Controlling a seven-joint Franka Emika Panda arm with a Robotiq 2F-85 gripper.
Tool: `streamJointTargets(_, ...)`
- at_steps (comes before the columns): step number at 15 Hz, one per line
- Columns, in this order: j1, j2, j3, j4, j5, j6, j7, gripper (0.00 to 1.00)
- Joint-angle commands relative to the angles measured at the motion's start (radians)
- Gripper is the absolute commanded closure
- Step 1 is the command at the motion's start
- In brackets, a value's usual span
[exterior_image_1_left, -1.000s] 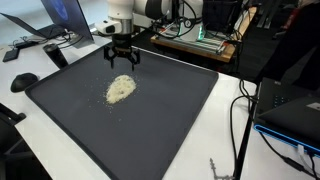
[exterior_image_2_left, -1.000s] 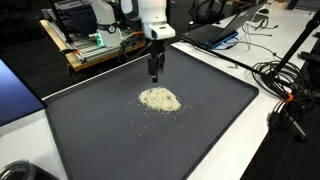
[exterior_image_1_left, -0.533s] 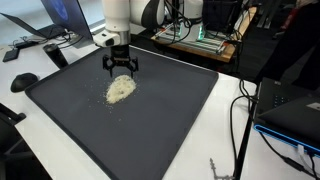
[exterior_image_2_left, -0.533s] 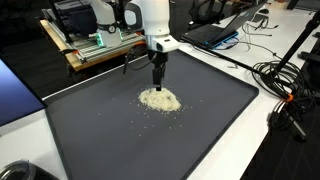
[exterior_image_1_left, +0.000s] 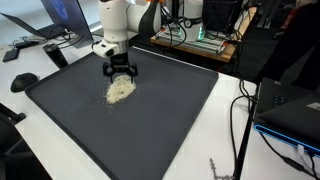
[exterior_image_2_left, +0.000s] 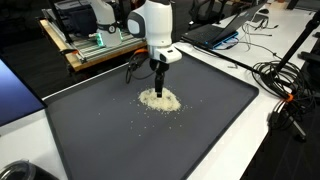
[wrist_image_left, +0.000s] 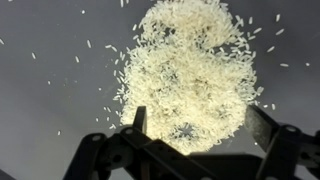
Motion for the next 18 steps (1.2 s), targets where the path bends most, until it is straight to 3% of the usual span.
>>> streamJointTargets(1, -0.019, 0.036, 0.010, 0.047, -0.023, -0.033, -0.035, 0.00)
streamJointTargets(4, -0.023, 0.052, 0.010, 0.062, -0.020, -0.048, -0.052, 0.00)
streamJointTargets(6, -0.023, 0.061, 0.010, 0.070, -0.024, -0.062, -0.071, 0.19)
streamJointTargets(7, -0.021, 0.065, 0.008, 0.075, -0.025, -0.068, -0.077, 0.34)
streamJointTargets(14, -0.020, 0.071, 0.012, 0.096, -0.020, -0.113, -0.124, 0.84)
streamJointTargets(18, -0.024, 0.070, 0.020, 0.101, -0.011, -0.136, -0.150, 0.95)
